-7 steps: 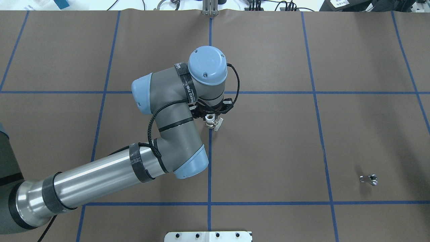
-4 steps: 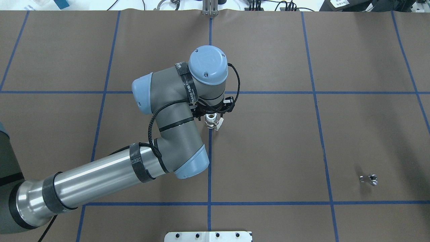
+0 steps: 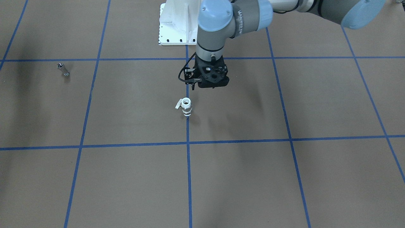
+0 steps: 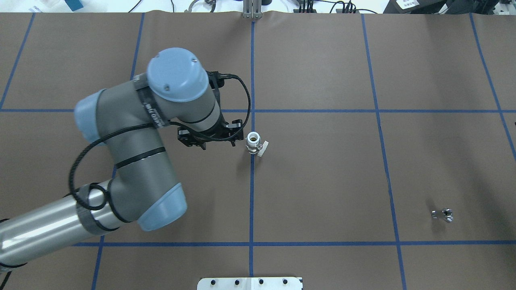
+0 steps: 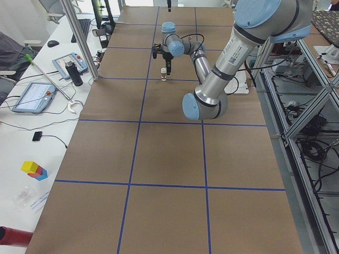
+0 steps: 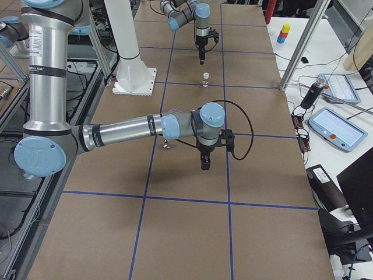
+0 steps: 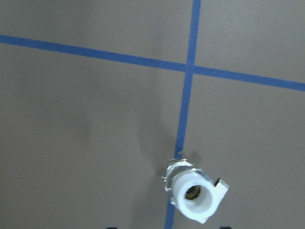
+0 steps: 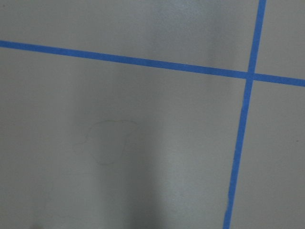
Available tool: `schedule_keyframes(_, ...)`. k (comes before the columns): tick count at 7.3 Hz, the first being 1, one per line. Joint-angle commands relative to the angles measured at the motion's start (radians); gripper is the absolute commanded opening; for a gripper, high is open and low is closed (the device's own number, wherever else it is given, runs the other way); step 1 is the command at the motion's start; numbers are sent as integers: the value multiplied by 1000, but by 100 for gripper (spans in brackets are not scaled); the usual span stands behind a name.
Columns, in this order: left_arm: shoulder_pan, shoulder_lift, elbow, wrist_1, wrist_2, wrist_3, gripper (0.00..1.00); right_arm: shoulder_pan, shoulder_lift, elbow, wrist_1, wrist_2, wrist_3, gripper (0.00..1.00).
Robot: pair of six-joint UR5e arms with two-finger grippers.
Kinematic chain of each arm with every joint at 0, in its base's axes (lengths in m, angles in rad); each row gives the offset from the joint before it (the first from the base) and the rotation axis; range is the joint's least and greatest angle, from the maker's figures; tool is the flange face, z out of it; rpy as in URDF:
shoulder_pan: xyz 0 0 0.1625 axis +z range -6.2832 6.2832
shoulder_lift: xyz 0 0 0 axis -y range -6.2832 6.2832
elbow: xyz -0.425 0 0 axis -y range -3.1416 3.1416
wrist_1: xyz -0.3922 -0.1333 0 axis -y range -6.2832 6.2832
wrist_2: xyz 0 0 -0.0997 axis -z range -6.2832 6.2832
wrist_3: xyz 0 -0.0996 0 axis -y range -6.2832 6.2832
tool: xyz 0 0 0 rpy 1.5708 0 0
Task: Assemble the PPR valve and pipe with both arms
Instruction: 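Open the left gripper and draw back while the right arm reaches in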
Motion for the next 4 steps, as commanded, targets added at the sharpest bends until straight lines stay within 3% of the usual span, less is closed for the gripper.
schedule_keyframes(1,-37,123,-134,1,-11,107,78,-136,-139,33,371,-31,201,99)
schedule_keyframes(2,-67,152,-148,1,-28,144,77,-189,-191,33,508,-42,334,99)
schedule_keyframes(4,-135,203,-151,1,-88,260,77,-295,-251,42,651,-81,402,98)
